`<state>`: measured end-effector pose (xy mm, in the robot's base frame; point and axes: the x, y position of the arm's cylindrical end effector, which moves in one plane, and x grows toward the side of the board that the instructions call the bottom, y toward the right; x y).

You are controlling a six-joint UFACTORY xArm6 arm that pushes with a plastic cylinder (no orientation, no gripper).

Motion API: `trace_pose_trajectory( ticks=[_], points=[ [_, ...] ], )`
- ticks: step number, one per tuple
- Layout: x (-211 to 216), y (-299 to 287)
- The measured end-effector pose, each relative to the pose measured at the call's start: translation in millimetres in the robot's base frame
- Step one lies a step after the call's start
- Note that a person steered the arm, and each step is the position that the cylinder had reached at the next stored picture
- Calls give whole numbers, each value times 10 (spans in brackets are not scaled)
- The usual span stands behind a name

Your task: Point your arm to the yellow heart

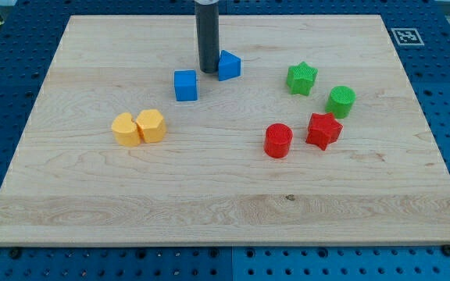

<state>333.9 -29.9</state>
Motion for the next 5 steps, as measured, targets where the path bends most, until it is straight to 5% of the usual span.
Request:
trace_pose_trajectory(
  ticks=[3,5],
  points=[
    [0,-827],
    [437,-1170]
  ],
)
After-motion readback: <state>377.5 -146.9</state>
